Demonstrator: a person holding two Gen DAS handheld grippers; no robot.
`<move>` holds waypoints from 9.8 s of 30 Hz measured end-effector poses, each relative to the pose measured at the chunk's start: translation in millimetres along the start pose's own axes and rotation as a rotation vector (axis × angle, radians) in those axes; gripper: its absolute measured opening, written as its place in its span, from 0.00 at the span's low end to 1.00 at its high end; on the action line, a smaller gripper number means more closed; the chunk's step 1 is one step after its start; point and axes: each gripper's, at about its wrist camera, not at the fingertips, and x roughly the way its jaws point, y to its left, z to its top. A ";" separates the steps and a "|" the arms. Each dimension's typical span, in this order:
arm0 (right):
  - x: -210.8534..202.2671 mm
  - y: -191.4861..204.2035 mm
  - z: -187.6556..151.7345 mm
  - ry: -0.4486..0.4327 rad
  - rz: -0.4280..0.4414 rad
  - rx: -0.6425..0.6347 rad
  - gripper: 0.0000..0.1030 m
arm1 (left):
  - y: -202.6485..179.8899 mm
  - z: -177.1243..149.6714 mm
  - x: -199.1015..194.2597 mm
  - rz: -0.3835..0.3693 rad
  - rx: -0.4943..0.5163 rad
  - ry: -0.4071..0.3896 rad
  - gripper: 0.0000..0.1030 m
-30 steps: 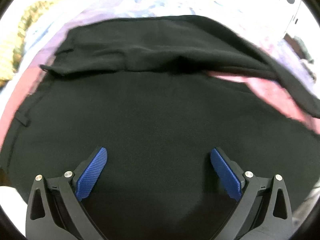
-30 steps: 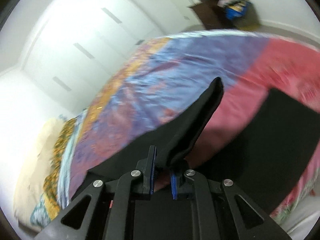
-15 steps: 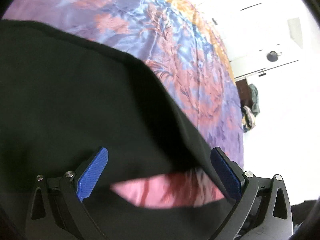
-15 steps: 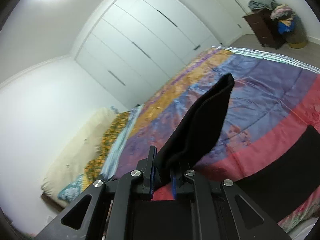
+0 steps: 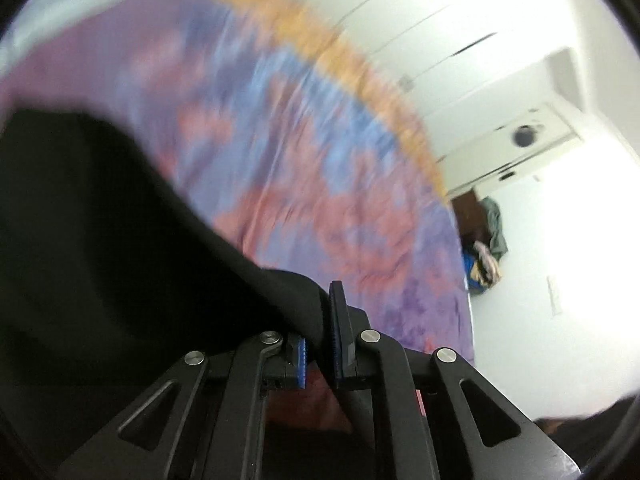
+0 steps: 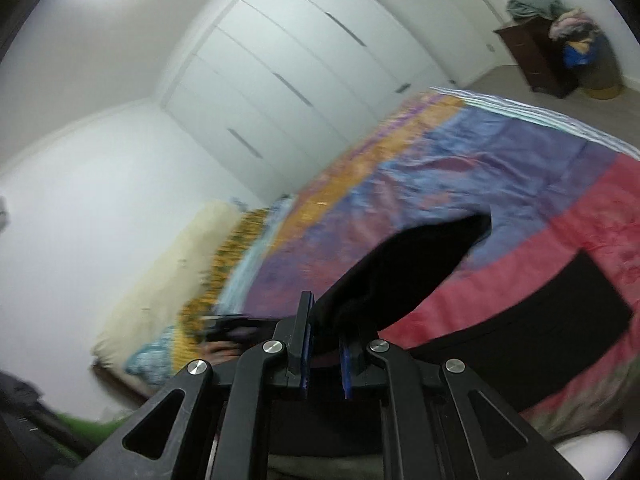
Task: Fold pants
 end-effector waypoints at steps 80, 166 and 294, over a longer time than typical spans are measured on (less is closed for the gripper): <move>3.4 -140.6 -1.3 0.278 -0.634 -0.074 0.10 | 148.1 -186.5 -163.4 0.291 -0.178 0.045 0.12; 166.7 -13.2 -161.3 0.317 -0.544 -0.361 1.00 | 59.0 -208.9 -8.2 0.564 0.446 0.112 0.94; 17.1 -150.4 -16.4 0.061 -0.048 0.550 0.10 | 52.4 -196.4 -47.2 0.434 0.337 0.017 0.98</move>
